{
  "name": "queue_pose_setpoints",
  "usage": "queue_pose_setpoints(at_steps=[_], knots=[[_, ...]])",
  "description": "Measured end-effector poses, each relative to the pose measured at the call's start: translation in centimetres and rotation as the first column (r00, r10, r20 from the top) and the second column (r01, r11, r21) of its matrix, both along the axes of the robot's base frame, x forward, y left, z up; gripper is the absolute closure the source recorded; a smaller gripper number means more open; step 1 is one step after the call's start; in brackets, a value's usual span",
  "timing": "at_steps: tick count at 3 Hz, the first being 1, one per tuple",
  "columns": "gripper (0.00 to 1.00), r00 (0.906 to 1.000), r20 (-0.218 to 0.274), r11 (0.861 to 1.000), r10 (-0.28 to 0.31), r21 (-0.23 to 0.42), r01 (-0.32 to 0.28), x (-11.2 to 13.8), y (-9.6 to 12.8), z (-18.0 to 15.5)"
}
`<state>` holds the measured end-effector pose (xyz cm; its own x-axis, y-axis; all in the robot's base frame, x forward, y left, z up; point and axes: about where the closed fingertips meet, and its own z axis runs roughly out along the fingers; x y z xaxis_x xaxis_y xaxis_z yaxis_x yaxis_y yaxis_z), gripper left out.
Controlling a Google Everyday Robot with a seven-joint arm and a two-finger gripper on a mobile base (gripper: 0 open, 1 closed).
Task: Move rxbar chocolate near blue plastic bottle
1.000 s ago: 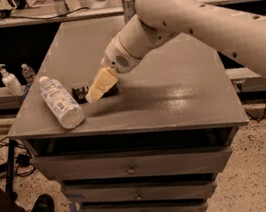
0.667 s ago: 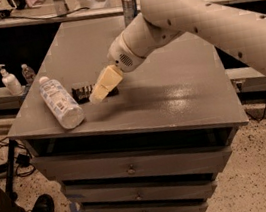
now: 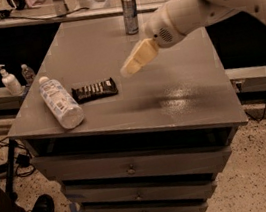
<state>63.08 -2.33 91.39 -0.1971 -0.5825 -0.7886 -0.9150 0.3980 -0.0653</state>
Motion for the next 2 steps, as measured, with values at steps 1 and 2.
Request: queue_pose_setpoints(at_steps=[1, 2], knots=[[0.0, 0.9913, 0.114, 0.997, -0.066, -0.031, 0.07, 0.37, -5.6, 5.28], [0.0, 0.9887, 0.131, 0.997, -0.073, -0.027, 0.077, 0.59, -5.95, 6.23]])
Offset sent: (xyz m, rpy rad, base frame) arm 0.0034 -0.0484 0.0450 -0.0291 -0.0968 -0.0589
